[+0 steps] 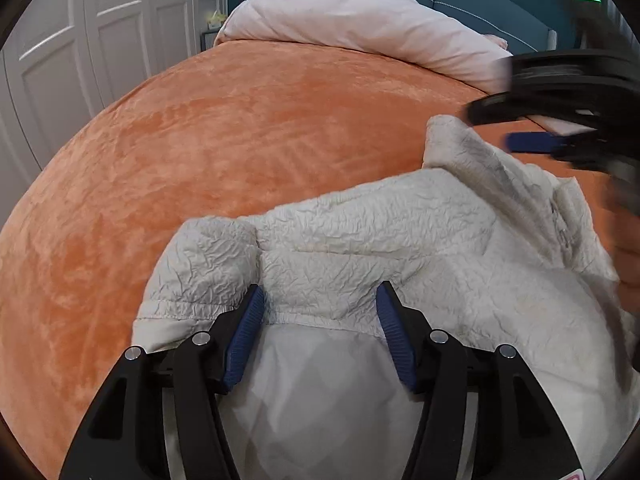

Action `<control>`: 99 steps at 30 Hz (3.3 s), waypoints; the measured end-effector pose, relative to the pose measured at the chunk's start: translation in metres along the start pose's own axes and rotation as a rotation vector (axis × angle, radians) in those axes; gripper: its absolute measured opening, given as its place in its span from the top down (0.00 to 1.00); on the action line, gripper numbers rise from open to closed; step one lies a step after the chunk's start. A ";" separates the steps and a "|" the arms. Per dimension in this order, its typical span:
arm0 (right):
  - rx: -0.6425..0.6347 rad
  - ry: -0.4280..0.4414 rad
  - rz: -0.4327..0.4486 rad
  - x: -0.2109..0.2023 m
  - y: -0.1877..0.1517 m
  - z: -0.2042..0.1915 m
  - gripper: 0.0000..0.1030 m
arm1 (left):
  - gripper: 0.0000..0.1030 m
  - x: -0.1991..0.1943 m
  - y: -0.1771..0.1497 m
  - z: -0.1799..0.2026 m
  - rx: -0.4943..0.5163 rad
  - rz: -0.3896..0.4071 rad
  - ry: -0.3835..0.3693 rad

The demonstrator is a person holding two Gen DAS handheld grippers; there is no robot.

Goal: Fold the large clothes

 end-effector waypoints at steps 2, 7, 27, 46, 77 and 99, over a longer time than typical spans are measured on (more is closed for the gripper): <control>-0.066 -0.017 -0.049 0.020 -0.005 -0.006 0.95 | 0.45 0.003 -0.002 0.000 0.000 0.011 0.006; 0.188 0.072 0.026 0.019 0.013 0.056 0.96 | 0.45 0.011 -0.002 0.002 -0.003 0.024 0.008; 0.330 -0.124 0.191 -0.123 -0.095 0.262 0.67 | 0.25 -0.039 0.138 0.136 0.130 0.098 -0.344; 0.188 0.003 0.233 -0.204 -0.090 0.206 0.96 | 0.29 -0.026 0.119 0.144 0.163 0.118 -0.124; 0.268 -0.207 0.036 -0.115 -0.091 0.240 0.97 | 0.34 0.001 0.114 0.181 0.221 0.011 -0.180; 0.244 0.013 -0.025 -0.181 -0.194 0.172 0.92 | 0.26 -0.095 -0.010 0.102 0.157 -0.043 0.024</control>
Point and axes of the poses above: each gripper's, at about its wrist camera, not at the fingertips, and x roughly the way its jaws point, z to its right, y to its top, the point moved 3 cm from there along x, roughly the way its jaws point, and after that the axes turned 14 degrees about x, right-handed, at the moved point
